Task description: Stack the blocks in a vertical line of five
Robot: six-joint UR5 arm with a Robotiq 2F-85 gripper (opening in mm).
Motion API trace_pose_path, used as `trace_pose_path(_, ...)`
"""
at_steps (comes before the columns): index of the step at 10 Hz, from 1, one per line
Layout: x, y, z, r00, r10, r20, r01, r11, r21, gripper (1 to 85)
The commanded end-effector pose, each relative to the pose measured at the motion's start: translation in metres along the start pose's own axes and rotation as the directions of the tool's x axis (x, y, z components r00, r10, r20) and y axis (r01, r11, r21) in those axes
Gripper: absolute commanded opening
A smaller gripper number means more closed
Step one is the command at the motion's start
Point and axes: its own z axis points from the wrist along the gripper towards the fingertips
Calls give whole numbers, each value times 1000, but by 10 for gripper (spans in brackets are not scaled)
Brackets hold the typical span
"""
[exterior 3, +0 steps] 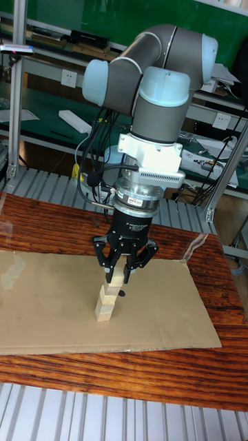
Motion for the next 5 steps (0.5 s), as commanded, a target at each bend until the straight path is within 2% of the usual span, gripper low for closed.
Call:
trace_pose_path(1,-1,2,0,1000,6,6,-6,1000,-7,10)
trace_pose_path(5,0,1,0,1000,-2,3,2,1000,-9,20)
